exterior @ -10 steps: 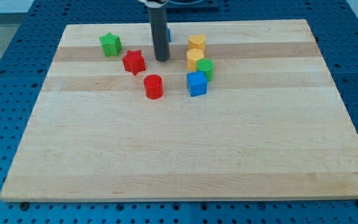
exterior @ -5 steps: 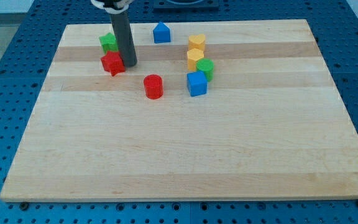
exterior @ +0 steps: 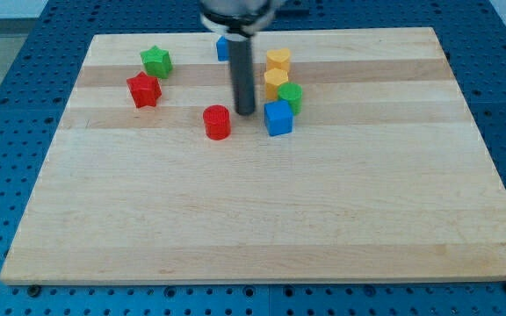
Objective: Drag the red blocks to the bottom of green star
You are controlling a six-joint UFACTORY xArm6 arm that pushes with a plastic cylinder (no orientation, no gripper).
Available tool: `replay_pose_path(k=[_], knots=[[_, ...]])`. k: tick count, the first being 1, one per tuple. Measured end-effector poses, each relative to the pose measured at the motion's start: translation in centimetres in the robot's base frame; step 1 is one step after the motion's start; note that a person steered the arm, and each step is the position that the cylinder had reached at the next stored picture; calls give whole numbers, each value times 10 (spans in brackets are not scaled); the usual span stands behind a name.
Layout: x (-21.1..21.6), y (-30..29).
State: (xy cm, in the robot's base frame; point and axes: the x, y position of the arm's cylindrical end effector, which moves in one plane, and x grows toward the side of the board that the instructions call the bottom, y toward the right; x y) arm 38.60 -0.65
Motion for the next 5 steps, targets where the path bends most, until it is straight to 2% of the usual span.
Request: replay_pose_path(k=[1,3,5], knots=[[29,0],[4,-24],[50,-35]])
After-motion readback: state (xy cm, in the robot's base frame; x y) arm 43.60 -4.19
